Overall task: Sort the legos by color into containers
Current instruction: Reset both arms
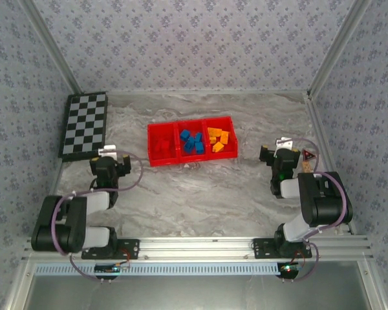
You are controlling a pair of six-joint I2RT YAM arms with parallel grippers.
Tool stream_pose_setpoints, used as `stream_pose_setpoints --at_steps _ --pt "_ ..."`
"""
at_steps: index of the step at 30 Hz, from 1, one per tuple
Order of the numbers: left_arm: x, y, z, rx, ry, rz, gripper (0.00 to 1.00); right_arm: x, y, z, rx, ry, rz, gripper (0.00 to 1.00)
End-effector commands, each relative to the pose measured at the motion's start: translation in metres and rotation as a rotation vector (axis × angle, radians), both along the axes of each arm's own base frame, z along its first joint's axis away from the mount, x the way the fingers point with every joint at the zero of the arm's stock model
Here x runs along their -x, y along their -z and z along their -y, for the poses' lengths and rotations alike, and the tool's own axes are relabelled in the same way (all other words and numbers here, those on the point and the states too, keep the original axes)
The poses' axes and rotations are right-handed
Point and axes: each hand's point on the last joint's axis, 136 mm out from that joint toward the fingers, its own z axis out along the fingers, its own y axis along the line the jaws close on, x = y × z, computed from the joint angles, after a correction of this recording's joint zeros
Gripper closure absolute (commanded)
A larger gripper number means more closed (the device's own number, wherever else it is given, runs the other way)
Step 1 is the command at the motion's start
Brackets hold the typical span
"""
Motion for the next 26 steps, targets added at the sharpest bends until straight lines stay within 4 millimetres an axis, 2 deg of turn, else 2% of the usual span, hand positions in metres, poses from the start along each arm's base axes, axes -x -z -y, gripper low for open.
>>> stream_pose_setpoints --at_steps 1,2,4,5,7,9,20,26 --pt "-0.037 -0.016 0.013 0.031 0.072 0.133 0.01 -0.004 -0.009 0.003 0.022 0.019 0.025 0.0" --pt "-0.043 -0.021 0.007 0.014 0.046 0.179 0.0 -0.004 -0.009 0.003 0.022 0.018 0.027 0.0" --pt "-0.044 -0.01 0.006 0.066 0.054 0.058 0.01 -0.004 -0.009 0.003 0.022 0.019 0.026 0.0" --pt "-0.05 -0.013 0.004 0.077 0.062 0.097 0.0 -0.004 -0.009 0.003 0.022 0.019 0.025 0.0" --pt "-0.047 -0.01 -0.002 0.093 0.029 0.051 0.0 -0.004 -0.009 0.003 0.022 0.018 0.027 0.0" --pt "-0.047 -0.013 -0.004 0.083 0.016 0.088 0.0 -0.004 -0.008 0.003 0.022 0.018 0.025 0.0" --pt "-0.046 -0.012 -0.005 0.082 0.012 0.074 0.0 -0.007 -0.007 0.002 -0.006 -0.008 0.015 0.0" --pt "-0.047 -0.012 -0.005 0.083 0.012 0.074 0.0 -0.008 -0.007 -0.006 -0.001 -0.061 0.011 0.0"
